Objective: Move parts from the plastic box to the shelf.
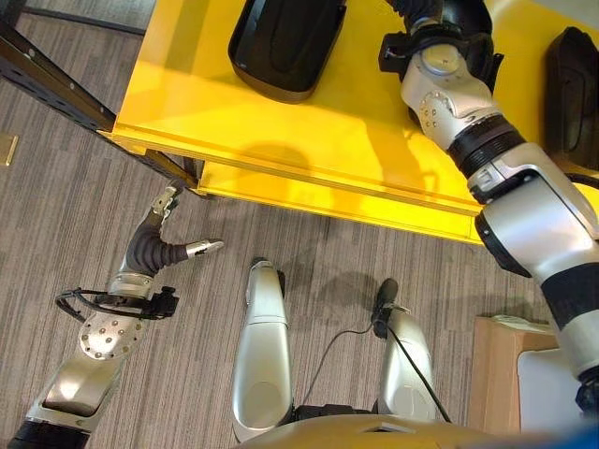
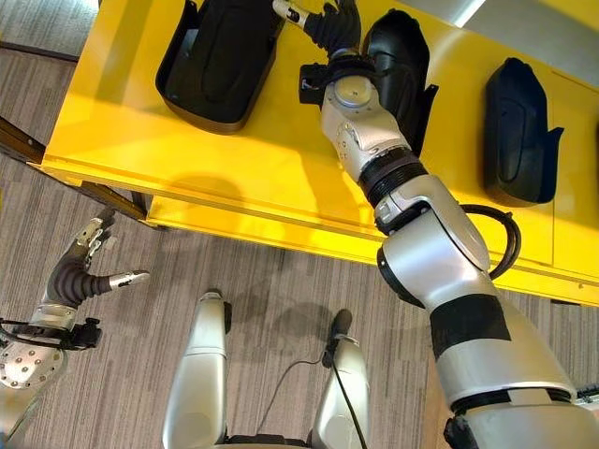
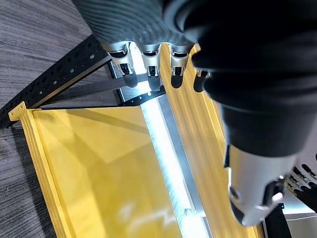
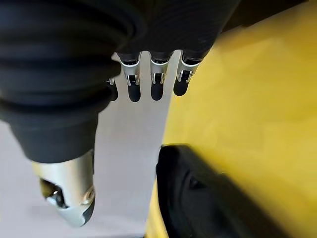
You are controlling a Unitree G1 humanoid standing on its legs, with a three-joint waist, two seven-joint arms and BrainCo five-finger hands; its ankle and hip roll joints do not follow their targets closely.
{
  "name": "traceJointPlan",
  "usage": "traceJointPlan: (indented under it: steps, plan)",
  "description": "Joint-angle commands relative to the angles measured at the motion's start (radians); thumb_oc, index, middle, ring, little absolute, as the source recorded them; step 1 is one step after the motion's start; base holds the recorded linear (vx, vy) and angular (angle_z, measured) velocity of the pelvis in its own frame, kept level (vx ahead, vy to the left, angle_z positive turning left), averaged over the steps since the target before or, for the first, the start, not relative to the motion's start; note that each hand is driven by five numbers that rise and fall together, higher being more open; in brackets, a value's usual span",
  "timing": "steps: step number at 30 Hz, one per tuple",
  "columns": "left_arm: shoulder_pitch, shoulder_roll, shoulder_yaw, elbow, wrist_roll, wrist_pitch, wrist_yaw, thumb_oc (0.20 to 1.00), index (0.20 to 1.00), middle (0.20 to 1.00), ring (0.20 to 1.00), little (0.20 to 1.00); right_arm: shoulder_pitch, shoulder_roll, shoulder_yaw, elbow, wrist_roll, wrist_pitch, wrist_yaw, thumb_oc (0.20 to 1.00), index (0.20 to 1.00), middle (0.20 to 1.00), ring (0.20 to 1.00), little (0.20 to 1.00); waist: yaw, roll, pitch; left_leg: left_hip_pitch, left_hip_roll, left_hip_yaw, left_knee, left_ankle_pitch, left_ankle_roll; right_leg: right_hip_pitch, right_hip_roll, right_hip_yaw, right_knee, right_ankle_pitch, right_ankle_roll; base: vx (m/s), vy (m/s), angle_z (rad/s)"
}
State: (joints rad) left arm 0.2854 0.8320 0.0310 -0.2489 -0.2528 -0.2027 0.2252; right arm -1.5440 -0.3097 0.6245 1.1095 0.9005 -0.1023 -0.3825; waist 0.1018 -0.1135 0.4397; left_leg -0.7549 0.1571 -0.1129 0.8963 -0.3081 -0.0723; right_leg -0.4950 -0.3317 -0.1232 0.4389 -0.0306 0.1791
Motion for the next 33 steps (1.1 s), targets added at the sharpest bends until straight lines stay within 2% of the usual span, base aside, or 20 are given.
traceJointPlan:
  steps: [1,12,33]
  plan:
    - [-0.013,0.059,-0.024,-0.052,-0.003,-0.061,0.026,1.000,1.000,1.000,1.000,1.000,-0.126,0.008,-0.098,0.063,0.002,-0.038,-0.013,1.000,1.000,1.000,1.000,1.000,0.028,-0.003,0.004,0.002,-0.043,0.031,-0.108,0.050,0.065,-0.047,0.014,0.012,0.241,-0.165,-0.067,0.00,0.000,0.00]
    - [-0.032,0.090,-0.042,-0.054,0.017,-0.074,0.044,1.000,1.000,1.000,1.000,1.000,-0.167,-0.035,-0.140,0.193,-0.005,-0.024,-0.031,1.000,1.000,1.000,1.000,1.000,0.049,0.016,0.012,-0.025,-0.054,0.024,-0.094,0.047,0.072,-0.061,0.012,0.007,0.250,-0.167,-0.064,0.00,0.000,0.00]
    - [-0.044,0.094,-0.066,-0.040,0.012,-0.077,0.065,1.000,1.000,1.000,1.000,1.000,-0.153,-0.085,-0.149,0.185,0.001,-0.042,-0.039,1.000,1.000,1.000,1.000,1.000,0.087,0.027,0.037,-0.073,-0.069,0.004,-0.063,0.040,0.082,-0.072,0.004,-0.017,0.256,-0.166,-0.051,0.01,0.000,0.05]
